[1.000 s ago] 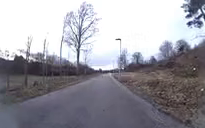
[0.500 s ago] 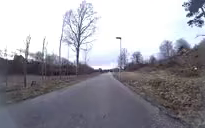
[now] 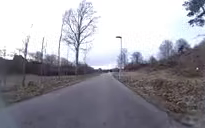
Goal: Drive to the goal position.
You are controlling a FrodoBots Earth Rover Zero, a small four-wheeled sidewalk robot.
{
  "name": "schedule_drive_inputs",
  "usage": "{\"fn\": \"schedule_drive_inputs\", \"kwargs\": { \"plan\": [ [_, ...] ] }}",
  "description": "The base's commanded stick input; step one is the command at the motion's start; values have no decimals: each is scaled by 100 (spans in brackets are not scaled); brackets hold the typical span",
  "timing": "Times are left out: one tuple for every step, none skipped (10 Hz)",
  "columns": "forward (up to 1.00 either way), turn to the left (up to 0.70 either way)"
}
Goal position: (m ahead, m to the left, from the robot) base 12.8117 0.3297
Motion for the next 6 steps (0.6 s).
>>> {"fn": "schedule_drive_inputs", "kwargs": {
  "plan": [
    [50, 0],
    [50, 0],
    [50, 0],
    [50, 0],
    [50, 0],
    [50, 0]
  ]
}}
